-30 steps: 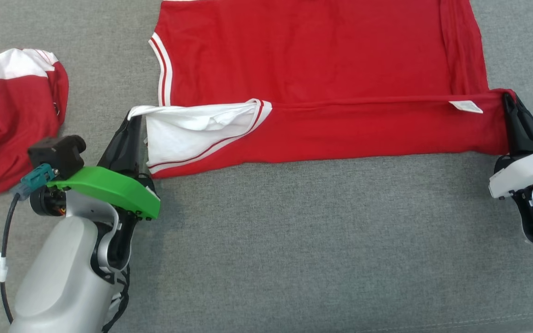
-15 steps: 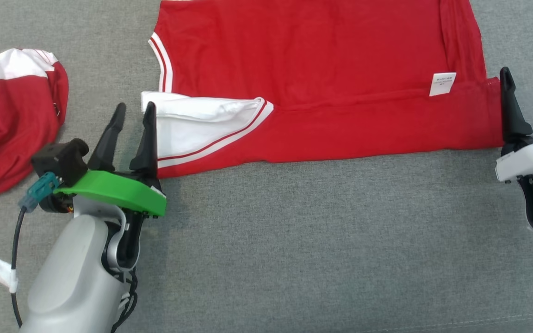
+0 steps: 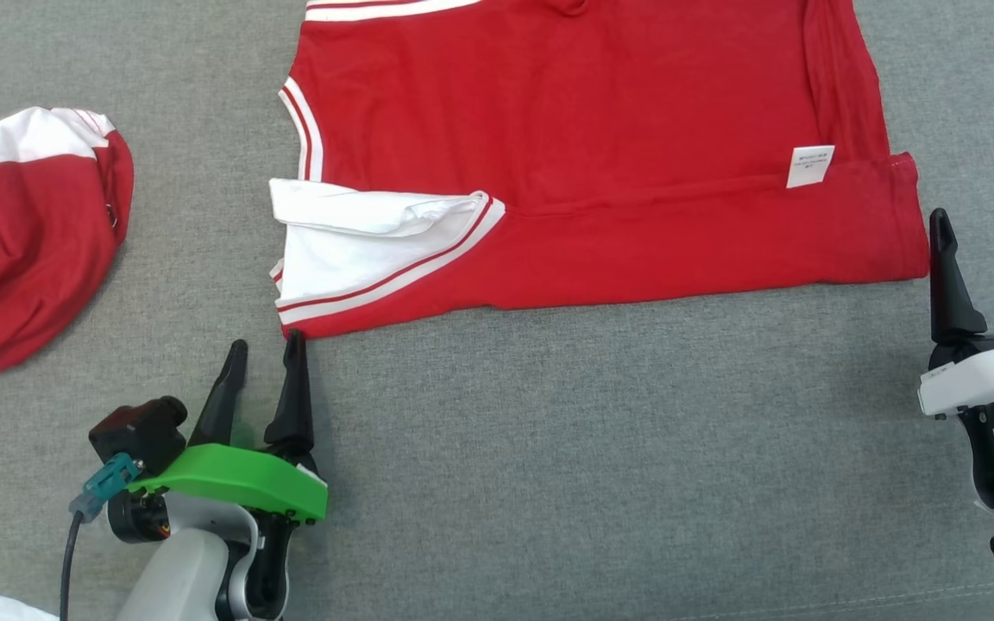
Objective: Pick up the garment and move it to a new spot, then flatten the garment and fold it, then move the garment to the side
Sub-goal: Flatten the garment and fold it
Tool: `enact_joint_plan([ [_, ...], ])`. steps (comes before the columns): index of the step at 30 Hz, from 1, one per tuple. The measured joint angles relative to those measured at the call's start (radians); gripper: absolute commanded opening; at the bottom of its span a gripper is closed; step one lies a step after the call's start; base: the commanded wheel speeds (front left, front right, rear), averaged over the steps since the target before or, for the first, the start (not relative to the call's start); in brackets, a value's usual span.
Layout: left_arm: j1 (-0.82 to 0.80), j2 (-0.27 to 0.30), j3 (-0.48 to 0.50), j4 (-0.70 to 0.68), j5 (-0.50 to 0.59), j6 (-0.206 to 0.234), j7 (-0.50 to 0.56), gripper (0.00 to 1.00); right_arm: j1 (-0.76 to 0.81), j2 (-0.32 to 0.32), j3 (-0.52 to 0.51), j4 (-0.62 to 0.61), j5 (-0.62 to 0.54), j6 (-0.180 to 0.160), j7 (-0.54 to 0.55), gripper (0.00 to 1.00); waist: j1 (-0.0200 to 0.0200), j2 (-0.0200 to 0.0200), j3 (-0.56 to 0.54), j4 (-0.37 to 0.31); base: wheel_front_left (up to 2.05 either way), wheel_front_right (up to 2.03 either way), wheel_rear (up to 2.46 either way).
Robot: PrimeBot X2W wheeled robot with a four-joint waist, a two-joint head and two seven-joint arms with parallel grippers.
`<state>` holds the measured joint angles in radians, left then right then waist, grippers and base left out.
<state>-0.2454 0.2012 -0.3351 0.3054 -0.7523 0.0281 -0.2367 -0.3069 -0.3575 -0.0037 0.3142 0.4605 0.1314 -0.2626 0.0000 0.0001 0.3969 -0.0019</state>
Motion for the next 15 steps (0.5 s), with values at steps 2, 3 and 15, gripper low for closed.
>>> enact_joint_plan([
  [2, -0.004, -0.003, -0.004, -0.003, 0.000, 0.001, 0.008, 1.00, 0.000, 0.002, 0.000, 0.001, 0.003, 0.000, 0.000, 1.00, 0.0000, 0.0000, 0.004, -0.001, 0.00, 0.00, 0.00],
  [3, -0.012, -0.002, -0.010, 0.000, 0.002, 0.002, 0.014, 1.00, 0.000, 0.002, 0.000, 0.004, 0.002, 0.000, 0.000, 1.00, 0.0000, 0.0000, 0.006, -0.002, 0.00, 0.00, 0.00],
  [15, -0.109, -0.007, -0.057, 0.083, 0.023, -0.036, 0.033, 0.00, -0.030, 0.020, 0.039, 0.096, 0.059, 0.000, 0.000, 1.00, 0.0000, 0.0000, 0.022, -0.006, 0.00, 0.00, 0.00],
])
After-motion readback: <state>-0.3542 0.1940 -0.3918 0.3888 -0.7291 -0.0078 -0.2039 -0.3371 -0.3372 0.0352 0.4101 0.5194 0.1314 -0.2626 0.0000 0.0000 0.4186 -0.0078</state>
